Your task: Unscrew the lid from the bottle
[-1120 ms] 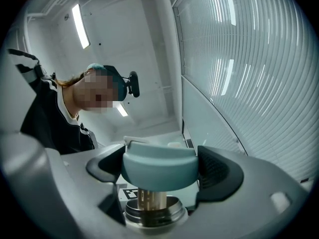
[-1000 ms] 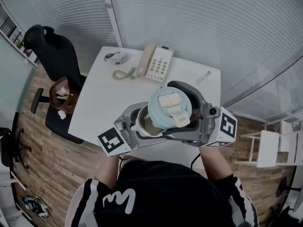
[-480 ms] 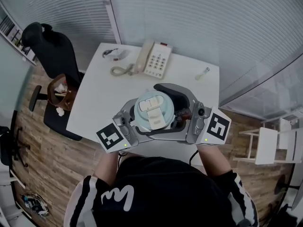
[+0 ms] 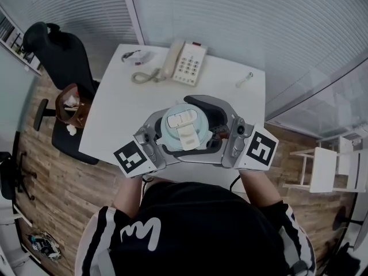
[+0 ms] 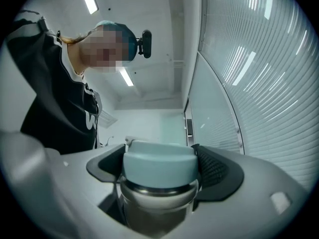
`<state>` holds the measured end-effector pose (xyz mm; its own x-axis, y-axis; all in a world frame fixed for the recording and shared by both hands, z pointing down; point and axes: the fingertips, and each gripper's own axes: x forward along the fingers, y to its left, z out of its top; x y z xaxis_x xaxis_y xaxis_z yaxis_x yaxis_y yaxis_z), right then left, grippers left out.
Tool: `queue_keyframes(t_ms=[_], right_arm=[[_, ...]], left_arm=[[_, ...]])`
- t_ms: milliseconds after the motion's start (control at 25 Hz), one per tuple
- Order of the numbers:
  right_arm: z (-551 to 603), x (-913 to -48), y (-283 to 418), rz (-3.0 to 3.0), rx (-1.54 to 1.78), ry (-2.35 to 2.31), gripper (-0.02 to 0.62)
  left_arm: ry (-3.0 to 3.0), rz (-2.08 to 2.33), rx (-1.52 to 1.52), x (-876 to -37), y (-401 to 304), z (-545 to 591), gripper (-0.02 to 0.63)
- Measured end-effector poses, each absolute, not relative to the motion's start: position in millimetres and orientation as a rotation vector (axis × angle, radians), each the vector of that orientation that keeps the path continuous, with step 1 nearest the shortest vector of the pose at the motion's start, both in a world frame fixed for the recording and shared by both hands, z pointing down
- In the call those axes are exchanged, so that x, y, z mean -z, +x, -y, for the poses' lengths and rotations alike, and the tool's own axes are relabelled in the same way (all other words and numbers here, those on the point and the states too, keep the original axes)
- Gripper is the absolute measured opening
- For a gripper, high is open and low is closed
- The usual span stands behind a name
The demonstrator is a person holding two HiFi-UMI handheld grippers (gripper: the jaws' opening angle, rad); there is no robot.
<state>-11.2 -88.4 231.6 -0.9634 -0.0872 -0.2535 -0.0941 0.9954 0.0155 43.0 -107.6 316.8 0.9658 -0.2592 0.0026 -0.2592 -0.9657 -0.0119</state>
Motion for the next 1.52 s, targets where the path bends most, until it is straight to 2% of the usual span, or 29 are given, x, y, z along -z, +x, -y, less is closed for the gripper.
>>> queue_keyframes(t_ms=[520, 760, 920, 1120, 1520], right_arm=[[84, -230, 8, -2.896, -0.112, -0.272, 0.443], [93, -231, 22, -2.863, -0.107, -0.391, 0.434], [99, -242, 32, -2.864, -0.126, -0.489, 0.37], [112, -261, 55, -2.855, -0.108, -0.669, 0.215], [128, -296, 69, -2.845, -0.024, -0.923, 0.067]], left_arm=[[-3.105, -0.504, -0.085, -309, 41, 105, 0.436], [-3.089, -0.62, -0.105, -313, 17, 116, 0.436], [-3.068, -0.684, -0.093, -319, 3, 120, 0.436], [-3.038, -0.725, -0.074, -319, 0, 121, 0.436], [-3.023, -0.765, -0.136, -314, -1, 127, 0.436]])
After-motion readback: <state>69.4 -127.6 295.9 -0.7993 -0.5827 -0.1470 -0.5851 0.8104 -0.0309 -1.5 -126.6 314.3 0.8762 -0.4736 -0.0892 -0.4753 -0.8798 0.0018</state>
